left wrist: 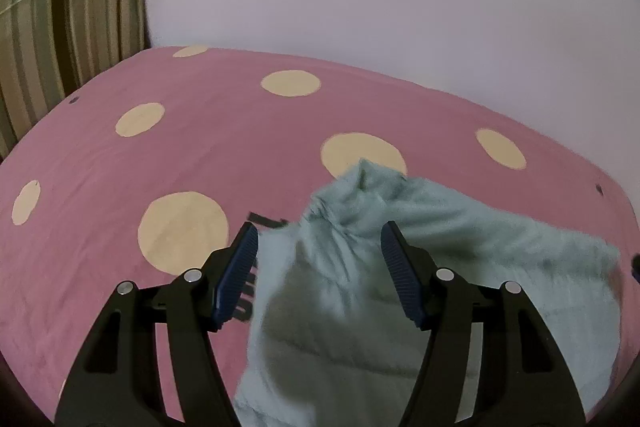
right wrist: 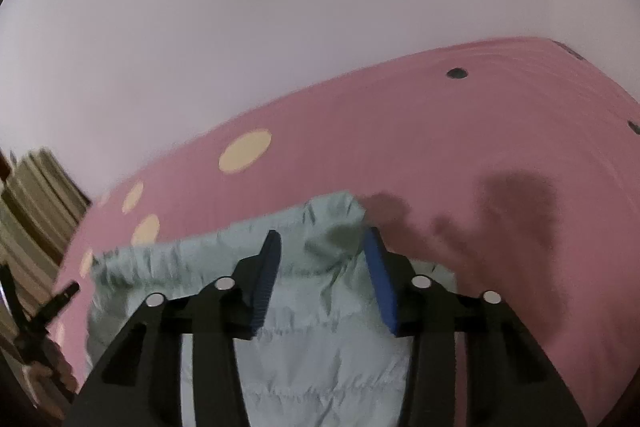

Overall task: Fold large clothes
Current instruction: 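Open both grippers and press the folded jacket flat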

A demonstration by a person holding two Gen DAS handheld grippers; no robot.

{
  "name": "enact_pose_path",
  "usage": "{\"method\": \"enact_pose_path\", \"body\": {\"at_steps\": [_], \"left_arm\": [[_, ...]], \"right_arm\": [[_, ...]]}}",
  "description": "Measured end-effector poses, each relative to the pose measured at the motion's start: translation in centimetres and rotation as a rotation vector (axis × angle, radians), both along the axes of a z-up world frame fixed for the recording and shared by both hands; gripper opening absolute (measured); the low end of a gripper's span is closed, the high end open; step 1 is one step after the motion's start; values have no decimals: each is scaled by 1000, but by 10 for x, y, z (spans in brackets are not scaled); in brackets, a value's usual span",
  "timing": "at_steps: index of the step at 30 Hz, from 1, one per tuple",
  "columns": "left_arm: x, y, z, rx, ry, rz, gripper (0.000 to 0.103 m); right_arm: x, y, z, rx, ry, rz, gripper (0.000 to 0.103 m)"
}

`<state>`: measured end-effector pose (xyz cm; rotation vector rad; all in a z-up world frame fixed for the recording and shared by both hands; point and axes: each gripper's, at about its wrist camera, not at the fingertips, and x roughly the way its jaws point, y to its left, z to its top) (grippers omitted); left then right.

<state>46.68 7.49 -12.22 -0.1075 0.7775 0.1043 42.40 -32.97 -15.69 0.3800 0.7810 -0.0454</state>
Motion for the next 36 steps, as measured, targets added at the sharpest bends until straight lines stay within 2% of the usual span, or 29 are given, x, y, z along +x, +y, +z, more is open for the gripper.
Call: {"method": "enact_pose_path", "body": {"at_steps": [3, 6, 10, 14, 15, 20, 25, 28, 30, 32, 34, 36], "left_arm": [[6, -16, -5, 57, 15, -44, 64], [23, -29, -10, 82, 24, -66, 64], [47, -34, -33, 151, 64, -34, 64], [53, -26, -64, 153, 130, -4, 65], [51, -24, -69, 155, 128, -1, 69], [46, -24, -84, 169, 113, 3, 74], [43, -15, -97, 120, 105, 24, 81], [45, -15, -90, 124, 124, 20, 81], [41, -17, -75, 136, 121, 29, 80], [32, -20, -58, 102, 84, 28, 80], [22, -32, -40, 70, 40, 6, 81], [20, -51, -33, 50, 34, -45, 81]], "right_arm": [[15, 11, -7, -35, 21, 9, 41], [31, 17, -12, -71, 36, 11, 41], [48, 25, -26, -137, 74, 14, 41], [51, 23, -50, -137, 131, 15, 41], [50, 23, -59, -137, 143, 18, 41], [45, 26, -80, -174, 134, 24, 41], [44, 30, -86, -195, 113, 22, 42], [44, 30, -82, -203, 120, 20, 42], [41, 34, -68, -227, 107, 8, 42], [31, 46, -49, -233, 47, 15, 42], [28, 63, -39, -236, 22, 39, 42], [30, 84, -35, -231, 12, 84, 42]]}}
